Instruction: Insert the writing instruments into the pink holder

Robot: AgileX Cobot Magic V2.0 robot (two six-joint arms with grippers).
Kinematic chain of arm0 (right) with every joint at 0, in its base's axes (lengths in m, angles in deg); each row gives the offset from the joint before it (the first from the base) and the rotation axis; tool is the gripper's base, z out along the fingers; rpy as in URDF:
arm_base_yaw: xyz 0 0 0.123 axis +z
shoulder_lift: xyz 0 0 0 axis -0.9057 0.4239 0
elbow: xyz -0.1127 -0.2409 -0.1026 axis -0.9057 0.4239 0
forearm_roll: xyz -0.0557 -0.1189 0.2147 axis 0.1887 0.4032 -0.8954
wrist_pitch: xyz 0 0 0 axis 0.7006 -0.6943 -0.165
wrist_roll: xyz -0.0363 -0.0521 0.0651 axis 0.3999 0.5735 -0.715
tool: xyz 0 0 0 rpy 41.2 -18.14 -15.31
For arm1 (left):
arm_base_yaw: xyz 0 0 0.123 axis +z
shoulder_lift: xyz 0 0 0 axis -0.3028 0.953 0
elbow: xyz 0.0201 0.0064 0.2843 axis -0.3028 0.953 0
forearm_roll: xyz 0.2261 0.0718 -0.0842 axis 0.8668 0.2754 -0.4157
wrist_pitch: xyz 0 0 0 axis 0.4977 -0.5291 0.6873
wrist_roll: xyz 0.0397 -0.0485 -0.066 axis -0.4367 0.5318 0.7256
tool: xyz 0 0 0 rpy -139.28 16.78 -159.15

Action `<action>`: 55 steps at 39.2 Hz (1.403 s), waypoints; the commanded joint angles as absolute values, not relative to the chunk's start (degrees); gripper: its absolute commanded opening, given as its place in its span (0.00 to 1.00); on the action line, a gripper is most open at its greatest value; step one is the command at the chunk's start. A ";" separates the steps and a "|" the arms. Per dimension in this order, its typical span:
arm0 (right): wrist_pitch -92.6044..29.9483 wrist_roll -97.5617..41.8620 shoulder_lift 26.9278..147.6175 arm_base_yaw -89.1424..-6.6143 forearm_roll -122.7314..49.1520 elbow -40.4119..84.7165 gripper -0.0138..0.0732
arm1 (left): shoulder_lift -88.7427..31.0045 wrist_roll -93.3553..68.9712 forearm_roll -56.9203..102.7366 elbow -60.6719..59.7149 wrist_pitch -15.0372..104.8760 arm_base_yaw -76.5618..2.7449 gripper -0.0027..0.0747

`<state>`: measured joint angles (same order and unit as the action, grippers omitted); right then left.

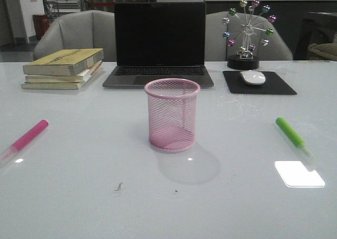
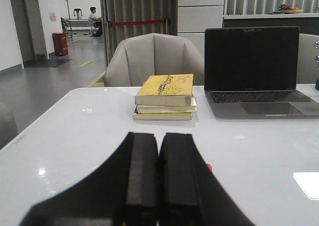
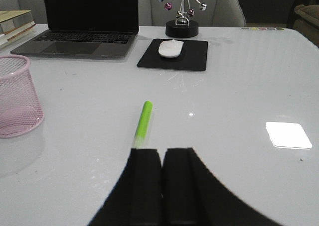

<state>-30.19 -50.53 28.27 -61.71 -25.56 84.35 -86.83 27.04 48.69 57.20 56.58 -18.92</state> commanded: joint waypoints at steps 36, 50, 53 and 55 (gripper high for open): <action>-11.57 -50.39 27.34 -61.53 -25.55 73.26 0.22 | -85.80 27.61 50.25 43.44 71.72 -19.10 0.15; -24.88 -50.39 42.89 -61.53 -25.55 53.80 0.22 | -67.12 27.61 53.92 27.07 68.25 -19.10 0.15; -26.19 -50.39 48.11 -61.53 -25.55 50.61 0.22 | -61.94 27.61 53.92 23.94 64.31 -19.10 0.15; -26.19 -50.39 51.58 -61.53 -25.55 48.89 0.22 | -58.97 27.61 53.92 22.38 62.80 -19.10 0.15</action>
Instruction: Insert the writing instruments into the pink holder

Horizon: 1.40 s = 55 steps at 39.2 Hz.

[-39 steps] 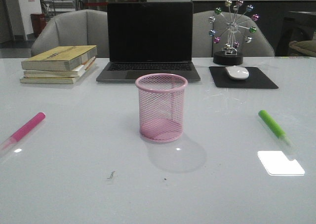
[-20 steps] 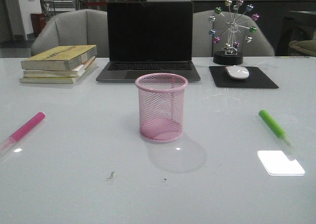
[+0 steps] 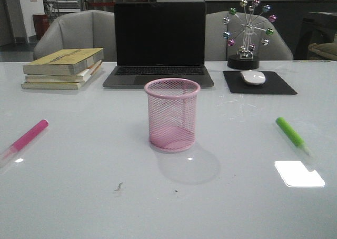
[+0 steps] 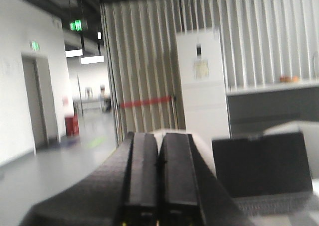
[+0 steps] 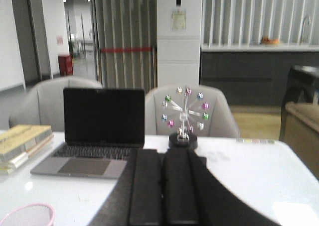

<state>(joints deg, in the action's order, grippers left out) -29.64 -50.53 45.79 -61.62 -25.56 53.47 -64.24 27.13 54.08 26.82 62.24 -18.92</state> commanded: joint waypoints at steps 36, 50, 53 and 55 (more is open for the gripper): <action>-28.80 -50.39 80.57 -61.47 -25.55 46.86 0.80 | -34.77 27.61 45.92 20.69 62.41 -19.10 0.59; -44.52 -50.39 93.49 -61.34 -25.55 34.31 0.80 | -34.26 27.61 45.92 20.55 59.94 -19.10 0.58; -47.56 -50.39 98.10 -61.34 -25.55 30.05 0.80 | -34.26 27.61 45.92 20.30 58.19 -19.10 0.58; -49.13 -50.39 100.77 -61.34 -25.55 27.66 0.80 | -34.26 27.61 45.92 20.20 57.75 -19.10 0.58</action>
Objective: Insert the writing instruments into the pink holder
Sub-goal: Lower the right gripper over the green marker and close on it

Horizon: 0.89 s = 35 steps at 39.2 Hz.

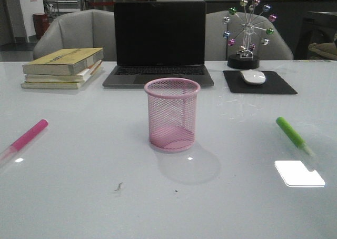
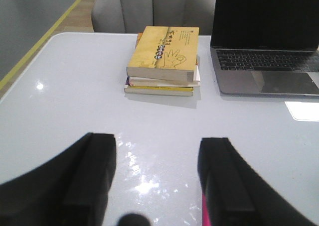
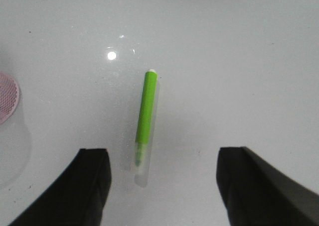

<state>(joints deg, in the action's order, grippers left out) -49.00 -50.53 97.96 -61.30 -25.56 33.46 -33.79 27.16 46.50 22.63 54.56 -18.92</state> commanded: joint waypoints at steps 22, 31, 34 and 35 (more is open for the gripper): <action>-66.19 -49.28 128.96 -61.29 -25.60 1.69 0.80 | -34.26 27.61 45.79 20.20 57.75 -19.10 0.58; -69.09 -48.25 135.24 -61.23 -26.71 -2.17 0.80 | -34.26 27.61 45.79 20.20 56.20 -19.10 0.58; -69.51 -47.99 136.72 -61.23 -27.45 -2.47 0.80 | -34.26 27.61 45.79 20.20 55.87 -19.10 0.58; -69.57 -47.67 137.31 -61.23 -27.72 -2.46 0.80 | -34.26 27.61 45.79 20.20 55.87 -19.10 0.58</action>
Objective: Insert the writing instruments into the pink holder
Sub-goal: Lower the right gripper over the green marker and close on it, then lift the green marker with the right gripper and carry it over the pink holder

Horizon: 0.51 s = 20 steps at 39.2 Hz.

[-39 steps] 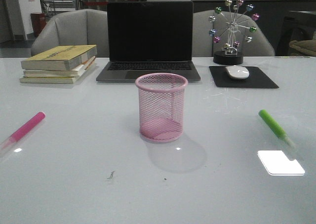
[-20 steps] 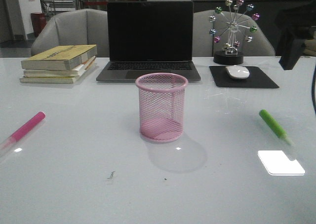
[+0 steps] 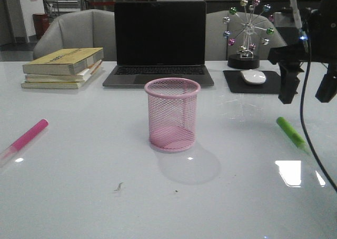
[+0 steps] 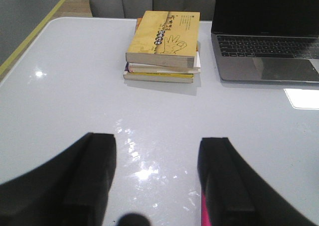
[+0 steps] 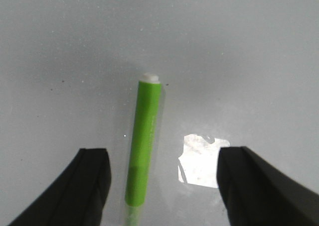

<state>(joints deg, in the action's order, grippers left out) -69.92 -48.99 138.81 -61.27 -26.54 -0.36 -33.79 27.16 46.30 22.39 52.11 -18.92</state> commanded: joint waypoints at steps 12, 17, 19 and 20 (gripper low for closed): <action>-69.25 -46.28 141.01 -61.23 -29.77 -2.53 0.80 | -34.26 27.61 45.79 20.20 55.65 -19.10 0.58; -69.37 -46.28 142.49 -61.23 -29.77 -2.53 0.80 | -34.26 27.61 45.79 20.20 55.52 -19.10 0.58; -69.48 -46.28 142.89 -61.23 -29.77 -2.53 0.80 | -34.26 27.61 45.79 20.20 55.29 -19.10 0.58; -69.54 -46.28 142.96 -61.23 -29.77 -2.53 0.80 | -34.26 27.61 45.79 20.20 55.12 -19.10 0.58</action>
<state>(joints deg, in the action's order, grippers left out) -70.18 -46.97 145.62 -61.27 -29.27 -0.83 -33.79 27.16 46.30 22.39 51.30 -18.92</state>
